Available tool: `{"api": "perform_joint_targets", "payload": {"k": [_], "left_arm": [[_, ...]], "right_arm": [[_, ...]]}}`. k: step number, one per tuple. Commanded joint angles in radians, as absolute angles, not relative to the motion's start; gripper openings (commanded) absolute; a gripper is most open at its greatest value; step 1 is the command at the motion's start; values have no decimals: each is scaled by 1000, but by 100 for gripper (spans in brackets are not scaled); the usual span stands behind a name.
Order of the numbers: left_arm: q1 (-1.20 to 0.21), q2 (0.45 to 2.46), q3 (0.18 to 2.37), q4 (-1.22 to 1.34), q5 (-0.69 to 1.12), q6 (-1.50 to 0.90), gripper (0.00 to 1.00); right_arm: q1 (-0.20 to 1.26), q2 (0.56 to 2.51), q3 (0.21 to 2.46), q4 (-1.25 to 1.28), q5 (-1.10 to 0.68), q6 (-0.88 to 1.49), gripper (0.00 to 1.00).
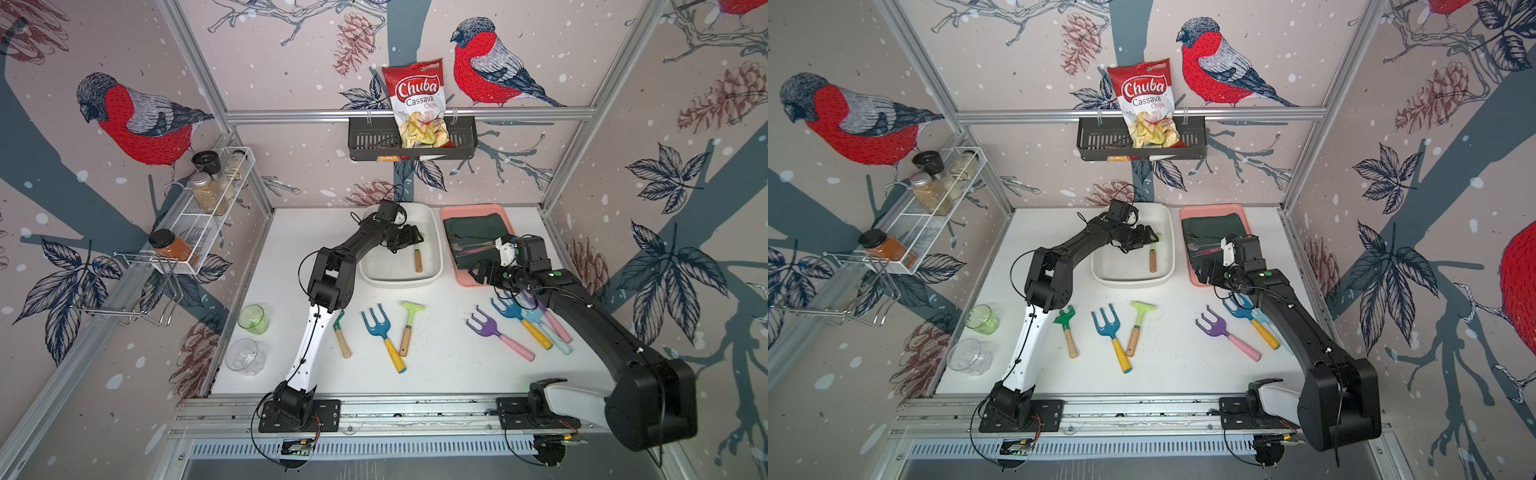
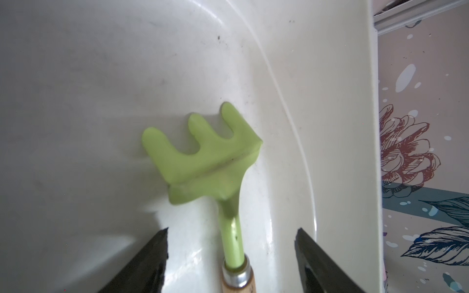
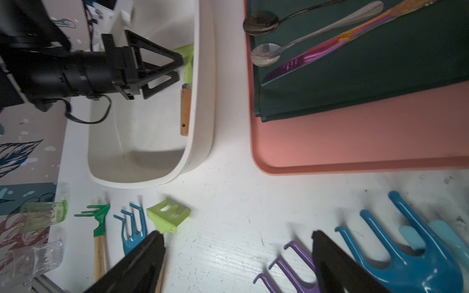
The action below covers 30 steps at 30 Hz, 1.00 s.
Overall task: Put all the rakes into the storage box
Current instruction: Place the rake in the storage box, then pick up the rake at the center of the board.
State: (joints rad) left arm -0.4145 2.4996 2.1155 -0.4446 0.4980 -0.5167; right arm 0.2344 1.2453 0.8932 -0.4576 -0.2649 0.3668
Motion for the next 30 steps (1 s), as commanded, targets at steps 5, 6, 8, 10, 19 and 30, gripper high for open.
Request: {"api": "perform_joint_targets", "payload": {"k": [5, 6, 8, 10, 19, 30], "left_arm": [[-410, 2359, 1974, -406, 488, -515, 79], [-410, 2335, 1945, -392, 487, -518, 79], [-410, 2289, 1889, -371, 484, -523, 79], [-410, 2247, 1834, -344, 489, -530, 79], [-410, 2110, 1626, -236, 512, -560, 80], [-408, 2073, 1605, -272, 529, -519, 80]], "right_arm": [[234, 1292, 787, -573, -93, 449, 92], [235, 1286, 771, -574, -74, 458, 92], [234, 1270, 737, -575, -57, 475, 92], [225, 1258, 706, -570, -51, 512, 93], [222, 1132, 583, -504, -14, 746, 97], [254, 1056, 482, -510, -75, 818, 98]]}}
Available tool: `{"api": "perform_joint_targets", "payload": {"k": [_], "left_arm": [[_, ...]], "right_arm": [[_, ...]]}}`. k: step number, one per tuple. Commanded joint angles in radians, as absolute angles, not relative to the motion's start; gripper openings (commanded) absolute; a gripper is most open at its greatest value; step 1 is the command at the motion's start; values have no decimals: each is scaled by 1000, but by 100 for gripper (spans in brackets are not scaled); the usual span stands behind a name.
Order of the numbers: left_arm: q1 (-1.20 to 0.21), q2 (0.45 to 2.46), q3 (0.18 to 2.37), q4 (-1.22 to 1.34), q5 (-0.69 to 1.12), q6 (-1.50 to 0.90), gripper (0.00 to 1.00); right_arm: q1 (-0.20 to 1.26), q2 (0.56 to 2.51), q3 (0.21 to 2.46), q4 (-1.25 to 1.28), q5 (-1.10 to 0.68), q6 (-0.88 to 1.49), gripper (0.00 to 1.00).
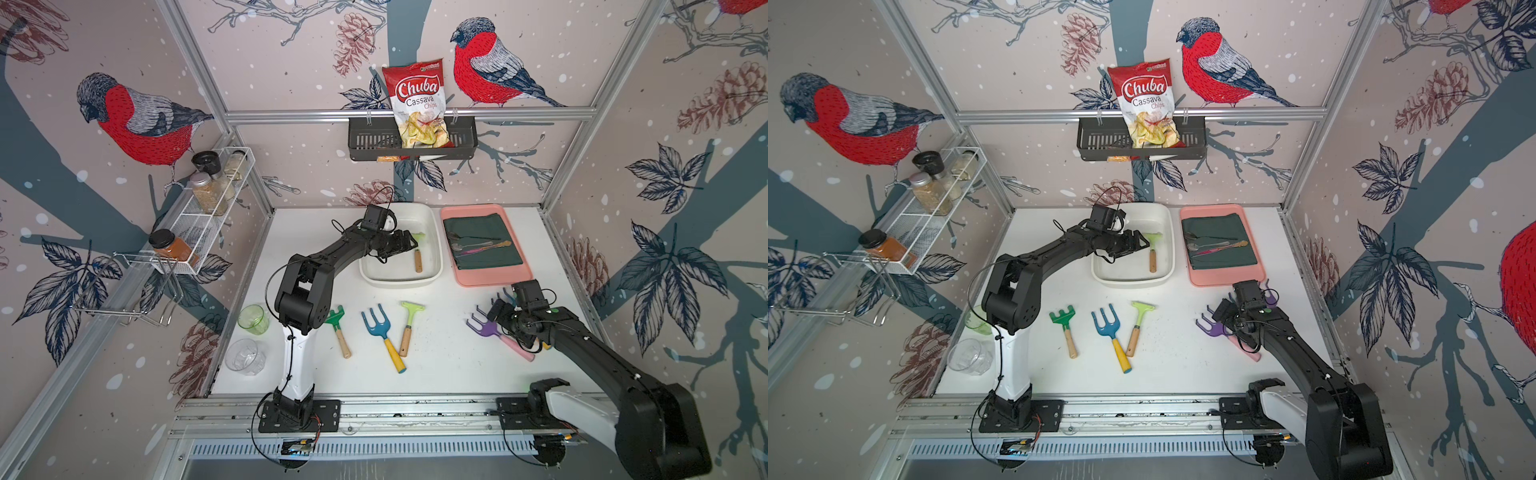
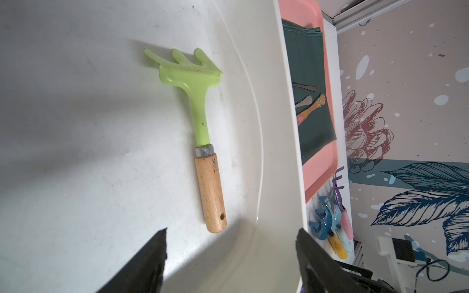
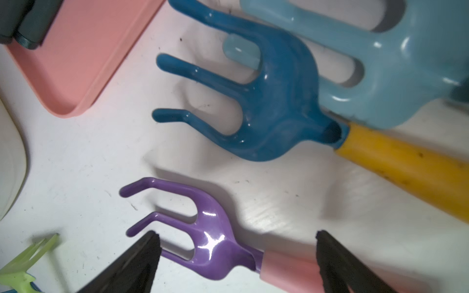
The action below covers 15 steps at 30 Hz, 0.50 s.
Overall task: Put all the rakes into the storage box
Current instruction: Pick up the rake at the center of the board.
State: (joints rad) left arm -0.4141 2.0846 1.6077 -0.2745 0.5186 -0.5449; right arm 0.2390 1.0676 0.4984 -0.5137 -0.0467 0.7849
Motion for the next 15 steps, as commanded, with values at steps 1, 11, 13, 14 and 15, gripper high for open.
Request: {"api": "perform_joint_targets", "payload": {"k": [1, 11, 13, 14, 15], "left_arm": [[-408, 2071, 1602, -272, 531, -518, 80], [-408, 2012, 1536, -253, 525, -531, 80], [-408, 1998, 1523, -254, 522, -531, 80], [-408, 1991, 1515, -254, 521, -531, 80], [-408, 1982, 1506, -253, 521, -532, 80]], "right_arm": [[263, 1050, 475, -511, -79, 823, 98], [442, 1040, 486, -548, -35, 890, 96], [469, 1063, 486, -579, 25, 893, 95], [479, 1076, 484, -592, 41, 889, 94], [486, 1085, 481, -595, 45, 885, 92]]}}
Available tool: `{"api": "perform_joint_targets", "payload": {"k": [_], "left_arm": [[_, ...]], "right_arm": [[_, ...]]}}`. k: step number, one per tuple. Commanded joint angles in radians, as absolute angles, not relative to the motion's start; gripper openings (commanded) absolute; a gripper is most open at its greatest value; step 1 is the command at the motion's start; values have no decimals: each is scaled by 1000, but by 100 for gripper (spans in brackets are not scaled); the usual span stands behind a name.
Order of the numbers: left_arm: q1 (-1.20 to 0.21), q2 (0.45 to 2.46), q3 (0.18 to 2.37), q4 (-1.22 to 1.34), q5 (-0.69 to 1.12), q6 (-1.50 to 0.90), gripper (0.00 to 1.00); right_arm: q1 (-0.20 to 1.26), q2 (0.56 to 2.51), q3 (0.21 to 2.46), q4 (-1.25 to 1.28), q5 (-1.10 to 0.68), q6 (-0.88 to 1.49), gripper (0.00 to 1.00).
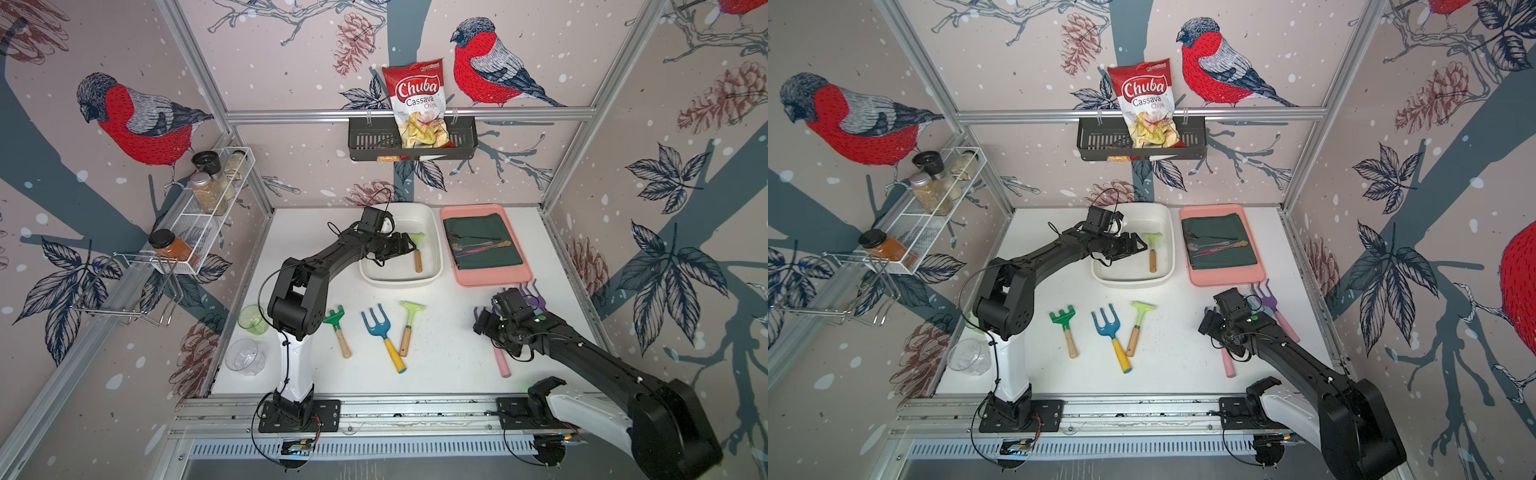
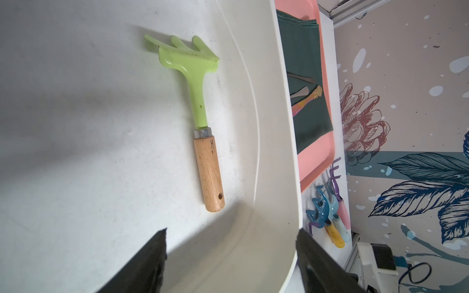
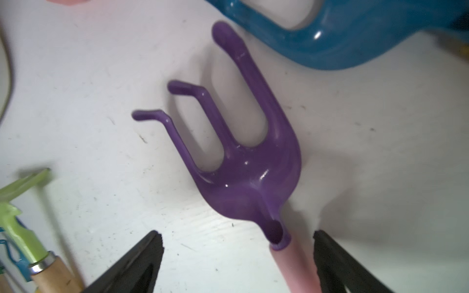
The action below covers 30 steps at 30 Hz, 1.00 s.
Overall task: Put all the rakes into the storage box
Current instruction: Pick up the rake at the center of the board.
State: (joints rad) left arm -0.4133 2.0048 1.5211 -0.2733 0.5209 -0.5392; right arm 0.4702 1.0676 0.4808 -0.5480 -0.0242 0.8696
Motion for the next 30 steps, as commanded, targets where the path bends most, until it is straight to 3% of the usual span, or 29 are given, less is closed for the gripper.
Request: {"api": "perform_joint_targets", "payload": {"k": [1, 11, 30], "left_arm": [[-408, 1975, 1500, -253, 519, -532, 80], [-408, 1892, 1432, -255, 509, -538, 80], [-411, 1771, 1331, -233, 503, -575, 80]], "right_arm": [[495, 1089, 479, -597, 52, 885, 91], [596, 1141, 468, -591, 87, 916, 74], [734, 1203, 514, -588, 92, 862, 22]]}}
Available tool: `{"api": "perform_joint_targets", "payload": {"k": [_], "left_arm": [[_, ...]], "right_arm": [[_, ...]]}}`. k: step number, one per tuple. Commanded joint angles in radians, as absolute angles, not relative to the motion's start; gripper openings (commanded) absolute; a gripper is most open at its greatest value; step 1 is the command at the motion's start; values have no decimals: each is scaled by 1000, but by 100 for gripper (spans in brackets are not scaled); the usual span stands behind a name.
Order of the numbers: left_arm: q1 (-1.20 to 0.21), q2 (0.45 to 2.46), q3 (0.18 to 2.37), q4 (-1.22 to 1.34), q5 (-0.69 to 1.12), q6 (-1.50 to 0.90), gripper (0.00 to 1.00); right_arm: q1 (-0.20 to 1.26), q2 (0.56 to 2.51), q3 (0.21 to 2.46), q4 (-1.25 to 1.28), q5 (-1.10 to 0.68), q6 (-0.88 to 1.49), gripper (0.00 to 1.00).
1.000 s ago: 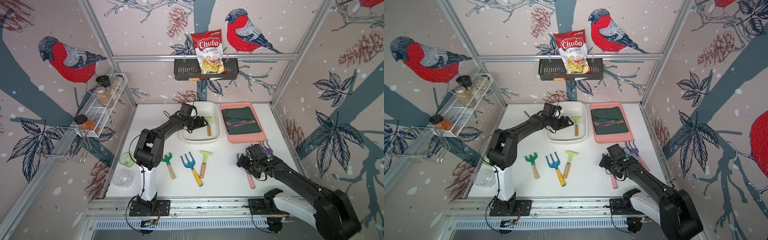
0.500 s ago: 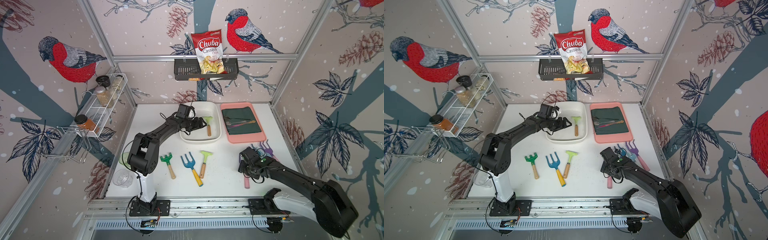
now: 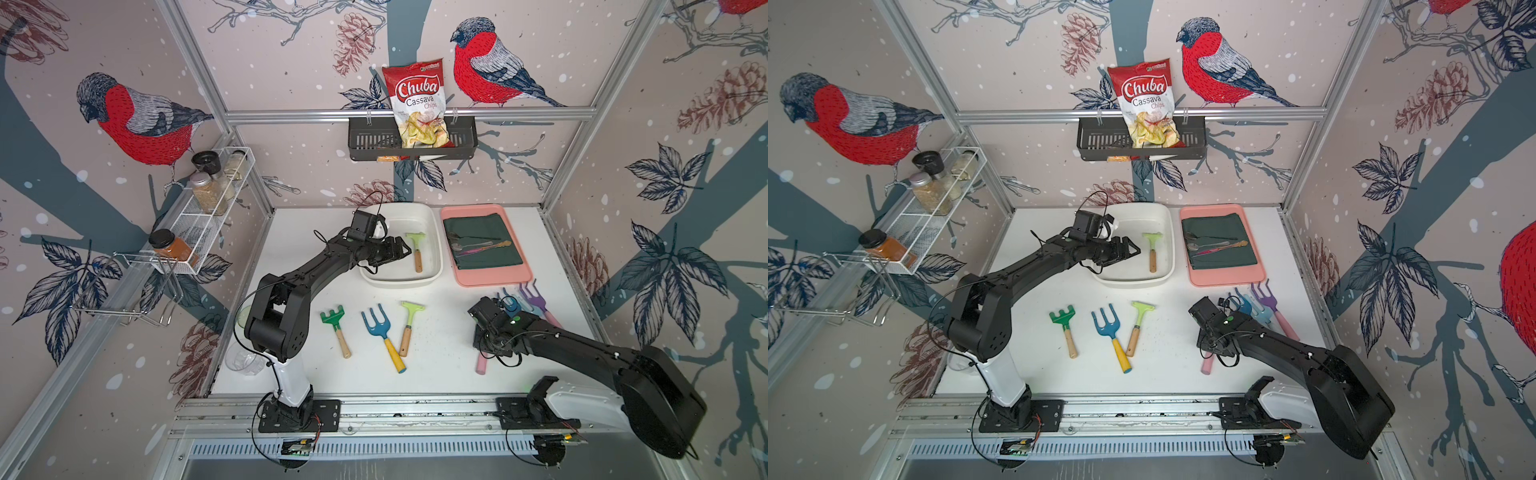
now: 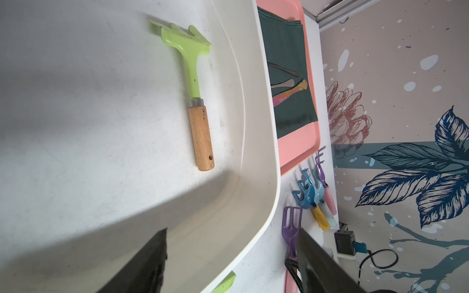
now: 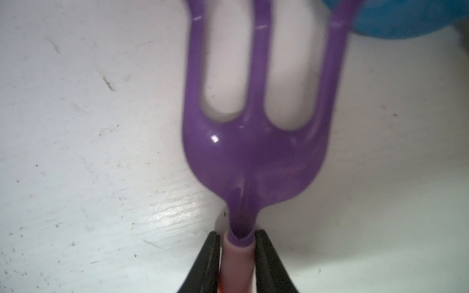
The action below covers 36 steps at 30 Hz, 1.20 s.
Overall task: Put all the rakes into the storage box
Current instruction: Pick up the rake at the center of the board.
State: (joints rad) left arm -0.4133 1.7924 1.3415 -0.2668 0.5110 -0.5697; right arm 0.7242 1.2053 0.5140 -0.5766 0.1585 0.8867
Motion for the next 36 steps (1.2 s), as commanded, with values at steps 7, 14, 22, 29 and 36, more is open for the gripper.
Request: {"api": "perform_joint_targets", "payload": {"k": [7, 14, 22, 29, 36], "left_arm": [[-416, 1719, 1283, -216, 506, -597, 80], [-459, 1662, 1258, -147, 524, -667, 79], [-503, 1668, 1254, -41, 550, -738, 78], [-507, 1690, 1234, 37, 583, -775, 75], [-521, 1722, 1227, 60, 592, -788, 70]], "right_arm": [[742, 1182, 566, -612, 87, 821, 19], [735, 1179, 809, -667, 104, 688, 18], [675, 1360, 1136, -644, 5, 528, 18], [672, 1471, 1245, -623, -96, 476, 18], [667, 1518, 1251, -573, -136, 463, 18]]}}
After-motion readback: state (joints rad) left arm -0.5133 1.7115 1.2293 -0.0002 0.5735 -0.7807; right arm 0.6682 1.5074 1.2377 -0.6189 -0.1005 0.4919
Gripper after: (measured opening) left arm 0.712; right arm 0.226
